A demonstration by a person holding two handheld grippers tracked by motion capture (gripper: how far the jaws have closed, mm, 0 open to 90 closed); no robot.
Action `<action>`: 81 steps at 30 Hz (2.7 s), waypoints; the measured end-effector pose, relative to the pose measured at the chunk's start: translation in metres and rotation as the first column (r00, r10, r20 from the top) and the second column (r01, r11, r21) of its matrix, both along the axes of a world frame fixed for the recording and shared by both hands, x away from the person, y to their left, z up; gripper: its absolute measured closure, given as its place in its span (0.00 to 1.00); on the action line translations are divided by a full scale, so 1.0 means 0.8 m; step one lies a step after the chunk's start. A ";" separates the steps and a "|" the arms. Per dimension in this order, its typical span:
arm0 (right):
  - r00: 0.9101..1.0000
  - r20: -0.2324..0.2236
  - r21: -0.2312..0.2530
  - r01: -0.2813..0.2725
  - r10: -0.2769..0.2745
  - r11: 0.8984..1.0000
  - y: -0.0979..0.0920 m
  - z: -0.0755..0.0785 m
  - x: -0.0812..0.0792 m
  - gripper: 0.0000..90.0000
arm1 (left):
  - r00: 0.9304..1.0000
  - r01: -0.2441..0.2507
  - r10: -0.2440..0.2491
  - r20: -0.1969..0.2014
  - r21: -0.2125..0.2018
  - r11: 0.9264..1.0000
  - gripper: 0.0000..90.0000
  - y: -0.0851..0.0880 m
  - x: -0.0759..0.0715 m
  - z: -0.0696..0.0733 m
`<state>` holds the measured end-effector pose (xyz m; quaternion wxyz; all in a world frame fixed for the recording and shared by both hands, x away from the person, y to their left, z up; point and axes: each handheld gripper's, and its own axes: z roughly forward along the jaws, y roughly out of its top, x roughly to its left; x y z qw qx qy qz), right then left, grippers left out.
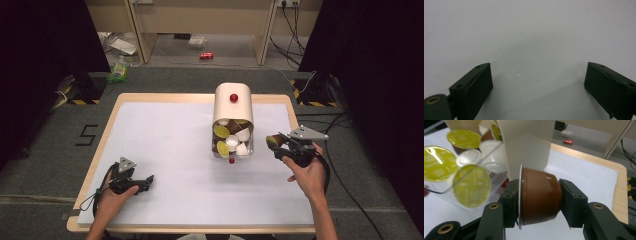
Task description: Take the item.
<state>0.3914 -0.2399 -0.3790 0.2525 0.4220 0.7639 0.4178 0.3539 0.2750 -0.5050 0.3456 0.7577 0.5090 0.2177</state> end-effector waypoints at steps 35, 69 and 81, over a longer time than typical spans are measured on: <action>0.984 -0.170 -0.089 0.042 -0.057 0.995 -0.015 -0.096 0.036 0.60 | 1.000 0.000 0.000 0.000 -0.002 1.000 0.08 0.000 0.000 0.000; 0.978 -0.196 -0.088 0.055 -0.072 0.995 -0.015 -0.118 0.045 0.47 | 1.000 0.000 0.000 0.000 -0.002 1.000 0.08 0.000 0.000 0.000; 0.986 -0.146 -0.068 0.076 -0.085 0.995 -0.018 -0.095 0.038 0.38 | 1.000 0.000 0.000 0.000 -0.002 1.000 0.08 0.000 0.000 0.000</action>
